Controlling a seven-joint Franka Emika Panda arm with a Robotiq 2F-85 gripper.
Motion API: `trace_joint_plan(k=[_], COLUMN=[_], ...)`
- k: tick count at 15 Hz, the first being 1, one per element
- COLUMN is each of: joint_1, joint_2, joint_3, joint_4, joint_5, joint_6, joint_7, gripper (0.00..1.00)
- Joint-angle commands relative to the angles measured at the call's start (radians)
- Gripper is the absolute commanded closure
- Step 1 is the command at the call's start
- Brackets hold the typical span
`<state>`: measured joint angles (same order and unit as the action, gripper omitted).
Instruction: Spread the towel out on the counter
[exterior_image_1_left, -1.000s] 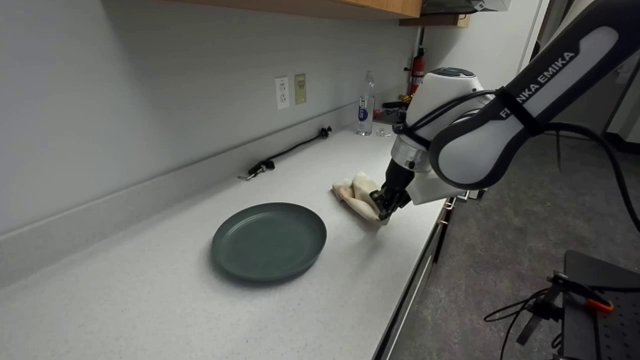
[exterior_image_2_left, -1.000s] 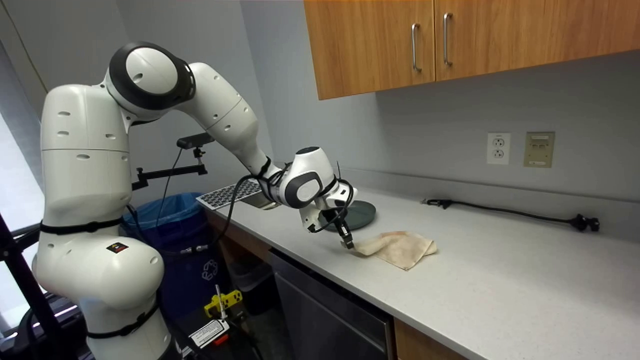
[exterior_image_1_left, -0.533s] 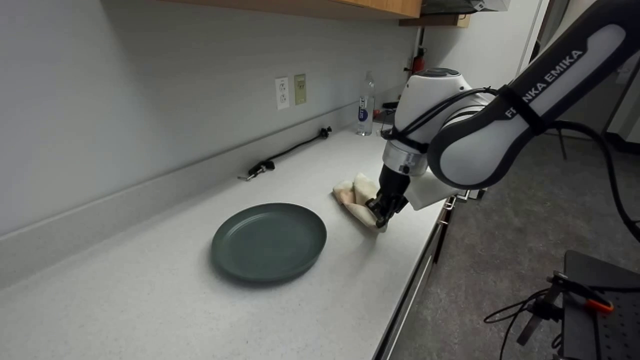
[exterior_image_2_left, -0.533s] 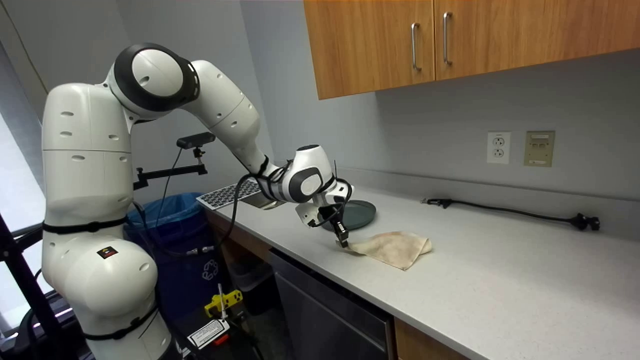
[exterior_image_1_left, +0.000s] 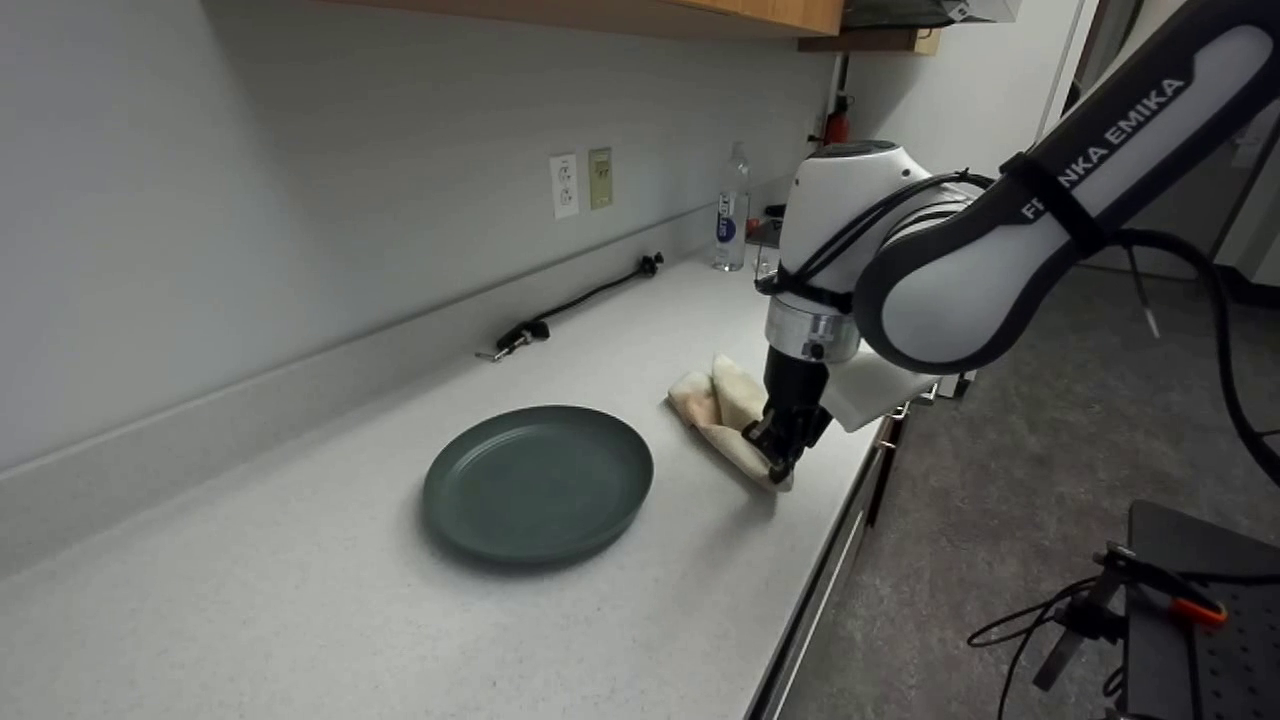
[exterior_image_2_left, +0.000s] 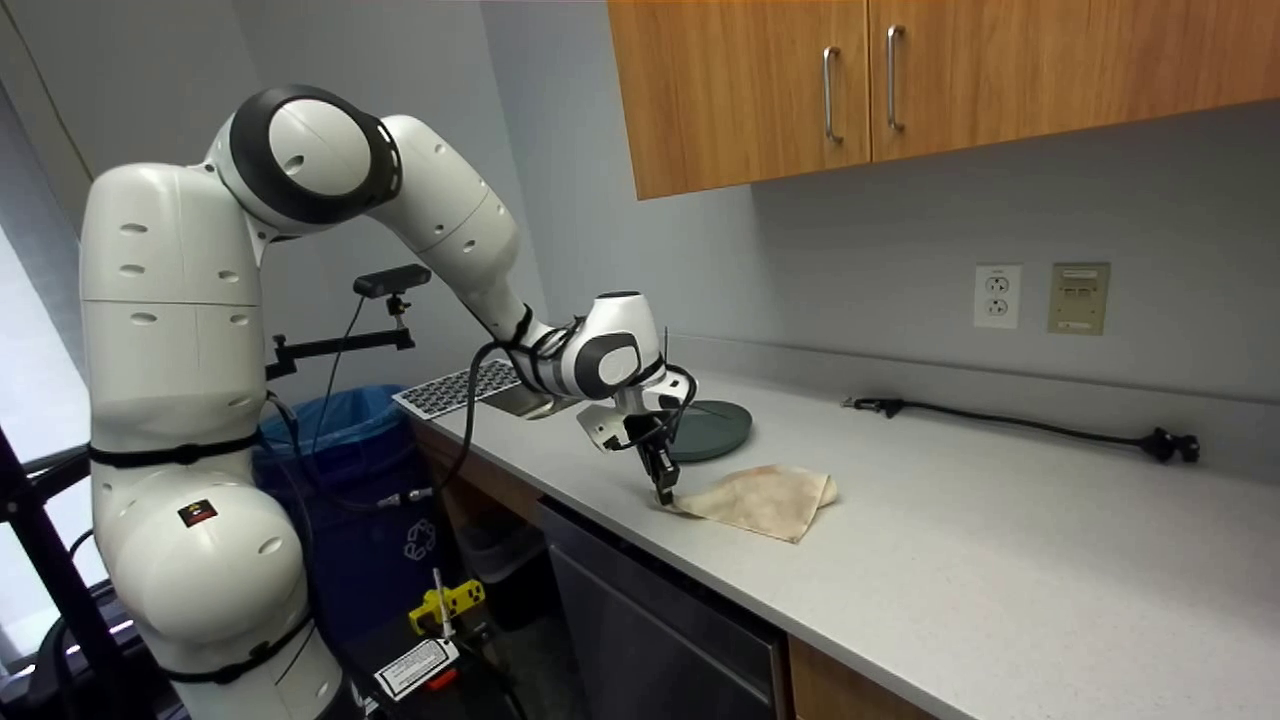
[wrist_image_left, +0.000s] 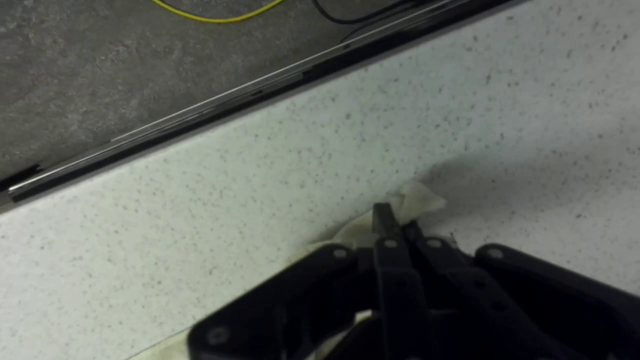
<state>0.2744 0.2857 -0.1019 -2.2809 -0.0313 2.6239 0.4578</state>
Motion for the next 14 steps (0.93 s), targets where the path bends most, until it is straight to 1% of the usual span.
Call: trace_joint_plan(k=[1,2,3,5,6,7,8,9,11,13,14], joint_1=[-0.039,-0.039,-0.041,-0.051,-0.054,-0.061,-0.062,-0.068,-0.073,-0.073,-0.074], joint_2=[-0.022,-0.019,-0.017,-0.022,-0.025,-0.028,-0.033,-0.039,-0.056,-0.073,-0.077], joint_3=[0.039,0.037,0.037,0.043,0.044,0.049,0.047,0.051,0.049,0.041,0.036], joint_4=[0.012,0.021,0.03,0.049,0.063,0.08,0.094,0.108,0.126,0.13,0.128], joint_5=[-0.016,-0.024,-0.026,-0.009,-0.006,0.003,-0.007,-0.006,-0.027,-0.073,-0.107], joint_6=[-0.052,-0.065,-0.074,-0.119,-0.167,-0.229,-0.284,-0.337,-0.398,-0.36,-0.305], joint_7=[-0.01,0.001,0.002,-0.003,-0.001,-0.005,0.009,0.006,0.022,0.054,0.074], gripper=[1.0,0.73,0.71,0.58,0.49,0.42,0.34,0.27,0.12,0.0,0.01])
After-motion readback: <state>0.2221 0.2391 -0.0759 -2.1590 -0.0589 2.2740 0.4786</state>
